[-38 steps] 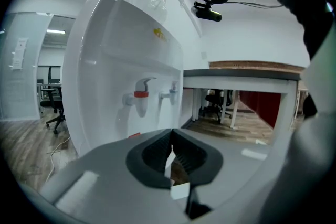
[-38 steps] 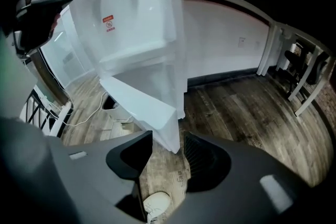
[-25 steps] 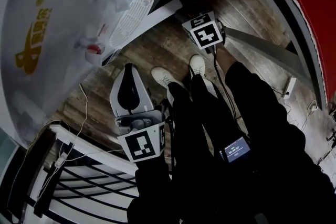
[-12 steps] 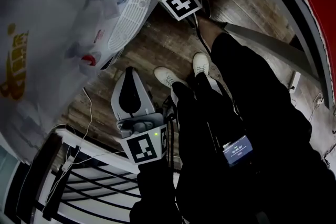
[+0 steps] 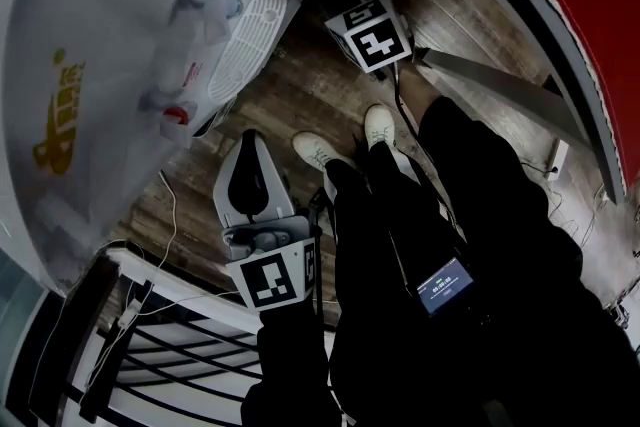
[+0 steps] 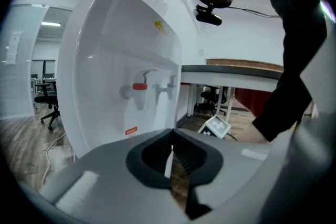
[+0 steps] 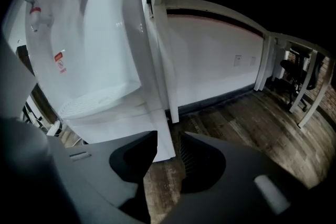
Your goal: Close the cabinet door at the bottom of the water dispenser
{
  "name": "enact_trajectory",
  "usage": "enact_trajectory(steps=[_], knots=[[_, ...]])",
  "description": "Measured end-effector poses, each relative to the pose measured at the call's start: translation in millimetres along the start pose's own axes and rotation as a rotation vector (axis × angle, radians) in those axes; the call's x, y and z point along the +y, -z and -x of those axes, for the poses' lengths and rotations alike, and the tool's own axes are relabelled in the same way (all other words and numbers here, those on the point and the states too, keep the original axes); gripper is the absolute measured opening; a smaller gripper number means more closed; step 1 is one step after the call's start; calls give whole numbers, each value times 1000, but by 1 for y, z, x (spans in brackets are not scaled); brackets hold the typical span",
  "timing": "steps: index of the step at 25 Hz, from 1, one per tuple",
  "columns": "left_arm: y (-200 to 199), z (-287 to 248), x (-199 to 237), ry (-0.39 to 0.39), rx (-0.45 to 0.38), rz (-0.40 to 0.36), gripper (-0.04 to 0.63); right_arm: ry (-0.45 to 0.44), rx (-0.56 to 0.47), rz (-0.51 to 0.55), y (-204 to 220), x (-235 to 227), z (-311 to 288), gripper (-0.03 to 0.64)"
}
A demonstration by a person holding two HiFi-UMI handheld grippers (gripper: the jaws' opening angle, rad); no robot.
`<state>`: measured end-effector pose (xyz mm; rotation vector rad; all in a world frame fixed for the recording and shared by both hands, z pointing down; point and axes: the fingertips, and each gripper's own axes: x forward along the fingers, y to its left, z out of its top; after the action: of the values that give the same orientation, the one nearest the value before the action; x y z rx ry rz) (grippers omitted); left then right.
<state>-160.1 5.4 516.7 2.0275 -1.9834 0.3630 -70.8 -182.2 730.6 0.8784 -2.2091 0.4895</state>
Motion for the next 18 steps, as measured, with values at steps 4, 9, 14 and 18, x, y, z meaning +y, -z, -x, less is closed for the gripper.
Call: enact_trajectory(steps=[4,9,14,18], knots=[[-24,-2,-6,17,-30,-14,6,2,-98,-45,-10,5,44,117],[-71,25,-24,82,-64,-5,6,-49,-178,-83,-25,45,132,97],[-120,59,-29,94,-57,7,6,-92,-260,-126,-64,71,215,27],[-150,83,-24,68,-43,18,6,-84,-369,-133,-118,79,271,0]])
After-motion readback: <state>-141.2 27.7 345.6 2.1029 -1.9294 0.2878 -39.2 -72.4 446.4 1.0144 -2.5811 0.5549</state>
